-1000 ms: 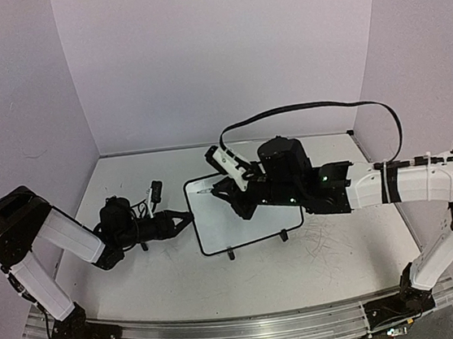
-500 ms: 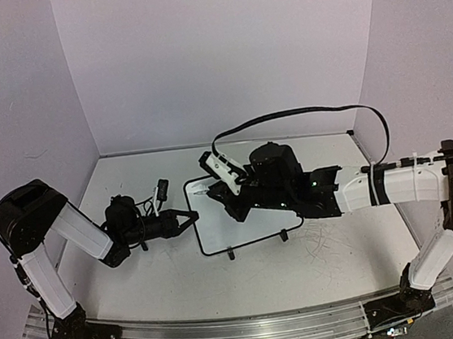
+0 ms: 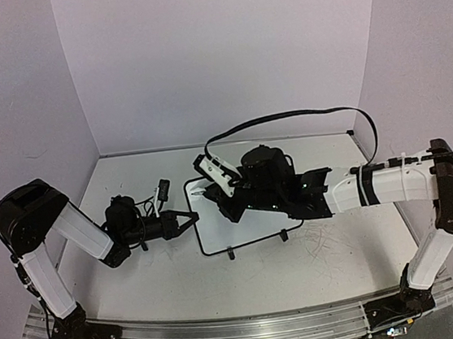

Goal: Write a sentence on the whiteboard
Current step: Hold the whiteboard at the center of the board, then write a sentence on the whiteboard.

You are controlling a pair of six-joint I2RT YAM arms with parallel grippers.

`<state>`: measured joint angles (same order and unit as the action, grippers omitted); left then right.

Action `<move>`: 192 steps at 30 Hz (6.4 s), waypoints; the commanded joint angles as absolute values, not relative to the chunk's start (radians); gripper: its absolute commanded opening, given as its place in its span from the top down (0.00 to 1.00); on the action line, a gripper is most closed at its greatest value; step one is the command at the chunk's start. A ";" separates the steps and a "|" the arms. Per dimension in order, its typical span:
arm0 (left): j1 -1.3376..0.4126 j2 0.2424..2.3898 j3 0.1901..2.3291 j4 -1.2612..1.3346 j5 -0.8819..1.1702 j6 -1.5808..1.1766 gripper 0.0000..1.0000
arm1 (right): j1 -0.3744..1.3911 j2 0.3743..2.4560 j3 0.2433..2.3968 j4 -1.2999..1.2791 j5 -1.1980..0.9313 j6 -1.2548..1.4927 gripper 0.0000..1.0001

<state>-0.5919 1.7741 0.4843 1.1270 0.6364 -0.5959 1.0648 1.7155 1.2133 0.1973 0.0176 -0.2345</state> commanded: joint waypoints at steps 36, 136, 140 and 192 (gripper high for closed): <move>-0.587 1.769 0.464 1.162 0.646 -0.537 1.00 | 1.081 1.761 1.255 0.303 0.142 -0.229 1.00; -0.586 1.723 0.441 1.123 0.639 -0.517 1.00 | 1.086 1.782 1.210 0.272 0.123 -0.154 1.00; -0.586 1.723 0.442 1.121 0.639 -0.517 1.00 | 1.090 1.781 1.202 0.269 0.120 -0.148 1.00; -0.588 1.709 0.439 1.102 0.639 -0.514 1.00 | 1.099 1.750 1.248 0.293 0.152 -0.164 1.00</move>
